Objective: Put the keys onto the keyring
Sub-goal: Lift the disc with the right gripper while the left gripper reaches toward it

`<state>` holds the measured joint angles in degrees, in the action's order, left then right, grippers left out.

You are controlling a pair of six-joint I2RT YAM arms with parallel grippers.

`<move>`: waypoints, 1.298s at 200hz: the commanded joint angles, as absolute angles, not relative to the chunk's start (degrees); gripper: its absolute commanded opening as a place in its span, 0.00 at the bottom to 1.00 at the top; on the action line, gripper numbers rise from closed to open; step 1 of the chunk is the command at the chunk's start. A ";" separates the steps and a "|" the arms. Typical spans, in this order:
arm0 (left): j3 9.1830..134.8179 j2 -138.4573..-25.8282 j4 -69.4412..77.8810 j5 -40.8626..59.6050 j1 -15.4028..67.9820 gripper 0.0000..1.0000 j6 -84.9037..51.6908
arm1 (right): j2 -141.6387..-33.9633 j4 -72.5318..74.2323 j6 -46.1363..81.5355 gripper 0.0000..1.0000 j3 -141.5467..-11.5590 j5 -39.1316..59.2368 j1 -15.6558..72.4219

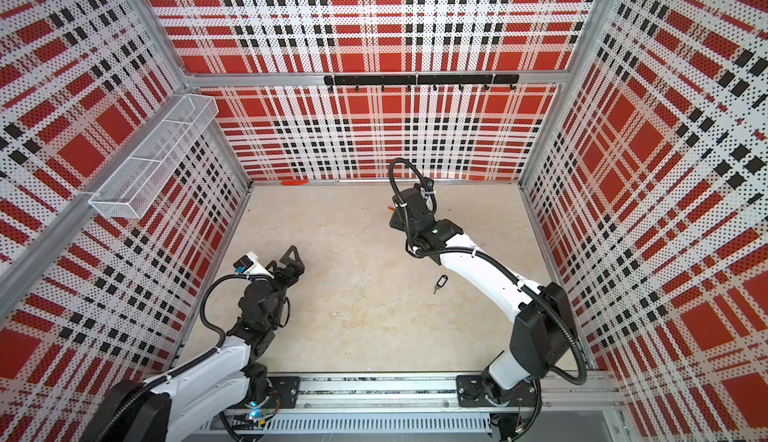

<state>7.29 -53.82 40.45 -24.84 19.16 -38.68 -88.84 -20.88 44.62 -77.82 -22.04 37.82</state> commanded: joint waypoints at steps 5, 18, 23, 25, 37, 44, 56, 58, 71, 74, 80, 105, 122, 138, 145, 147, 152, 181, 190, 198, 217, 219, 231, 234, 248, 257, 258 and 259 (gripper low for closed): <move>6.34 -54.86 43.24 -24.55 20.17 0.94 -35.08 | -88.28 -12.52 29.36 0.00 -77.51 -23.36 38.15; 7.02 -55.82 43.83 -25.24 20.87 0.94 -33.08 | -87.23 -6.97 23.05 0.00 -74.43 -23.19 38.21; 7.87 -55.89 43.71 -25.38 21.06 0.93 -32.54 | -86.70 -4.71 21.20 0.00 -73.18 -23.20 38.20; 8.38 -55.89 43.20 -25.46 21.15 0.93 -32.35 | -86.43 -3.92 20.77 0.00 -72.55 -23.20 38.16; 11.92 -55.80 38.05 -25.79 21.69 0.94 -33.56 | -84.94 0.35 19.33 0.00 -69.85 -21.98 38.01; 14.02 -55.67 35.40 -24.57 21.71 0.94 -34.57 | -84.22 1.52 18.54 0.00 -69.22 -18.22 37.53; 17.58 -55.85 31.72 -21.84 21.71 0.97 -34.98 | -83.78 3.32 19.11 0.00 -69.03 -12.47 36.12; 18.17 -56.00 31.20 -21.52 21.71 0.97 -35.02 | -83.76 3.69 19.26 0.00 -69.07 -10.74 35.81; 22.40 -56.24 26.21 -20.66 21.54 0.98 -35.68 | -83.98 5.51 20.09 0.00 -69.42 -1.15 33.04; 23.43 -56.27 24.95 -20.69 21.41 0.99 -36.05 | -84.05 6.06 20.25 0.00 -69.52 1.27 32.36; 25.24 -56.31 22.71 -20.26 21.05 0.99 -36.63 | -84.23 7.08 20.55 0.00 -69.78 6.55 30.81; 30.35 -55.77 18.25 -14.83 18.50 0.99 -36.23 | -85.05 11.86 19.76 0.00 -70.28 26.27 25.93; 33.23 -55.95 18.51 -9.55 16.70 0.94 -35.45 | -86.12 13.43 19.47 0.00 -71.54 34.76 24.46; 35.70 -56.25 19.24 -5.86 15.37 0.89 -35.24 | -87.36 13.26 19.59 0.00 -73.50 40.51 24.05; 36.55 -56.41 19.33 -5.31 15.08 0.88 -35.52 | -87.78 13.09 19.60 0.00 -74.26 42.40 23.84; 36.82 -56.42 19.29 -5.24 14.95 0.89 -35.58 | -87.97 13.01 19.60 0.00 -74.42 42.88 23.78; 37.43 -56.38 19.25 -4.90 14.74 0.89 -35.68 | -88.28 12.86 19.58 0.00 -74.78 43.66 23.53; 40.29 -56.91 20.01 1.65 12.33 0.90 -34.56 | -89.34 15.27 21.17 0.00 -75.27 46.78 22.44; 41.39 -57.75 20.58 3.79 12.05 0.90 -34.71 | -89.63 16.75 22.30 0.00 -75.48 47.97 22.41; 42.76 -58.65 20.64 5.91 12.14 0.89 -34.72 | -89.86 17.64 22.93 0.00 -75.65 48.91 22.33; 46.27 -61.33 21.69 10.94 13.28 0.83 -35.83 | -90.64 20.59 25.72 0.00 -76.16 51.64 22.24; 46.68 -61.63 21.82 11.33 13.47 0.82 -35.85 | -90.69 21.03 26.14 0.00 -76.21 51.82 22.26; 48.41 -63.34 23.03 13.12 14.63 0.77 -36.47 | -91.57 23.91 28.52 0.00 -76.39 53.21 22.24; 48.68 -63.82 23.75 13.59 15.68 0.76 -36.84 | -91.82 24.49 29.09 0.00 -76.52 53.56 22.30; 49.13 -65.79 28.53 17.12 16.75 0.67 -38.53 | -93.00 26.24 31.24 0.00 -77.57 54.79 22.13; 49.33 -67.09 31.45 18.94 17.34 0.62 -39.72 | -93.65 27.87 33.82 0.00 -77.91 55.31 22.06; 49.32 -67.25 31.72 19.23 17.41 0.62 -39.81 | -93.72 28.08 34.01 0.00 -77.93 55.38 22.06; 49.36 -67.42 32.12 19.46 17.50 0.61 -39.90 | -93.79 28.28 34.23 0.00 -77.95 55.46 22.06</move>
<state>47.94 -64.90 23.90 10.90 15.66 -37.32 -92.33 20.01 28.45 -75.46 51.27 22.70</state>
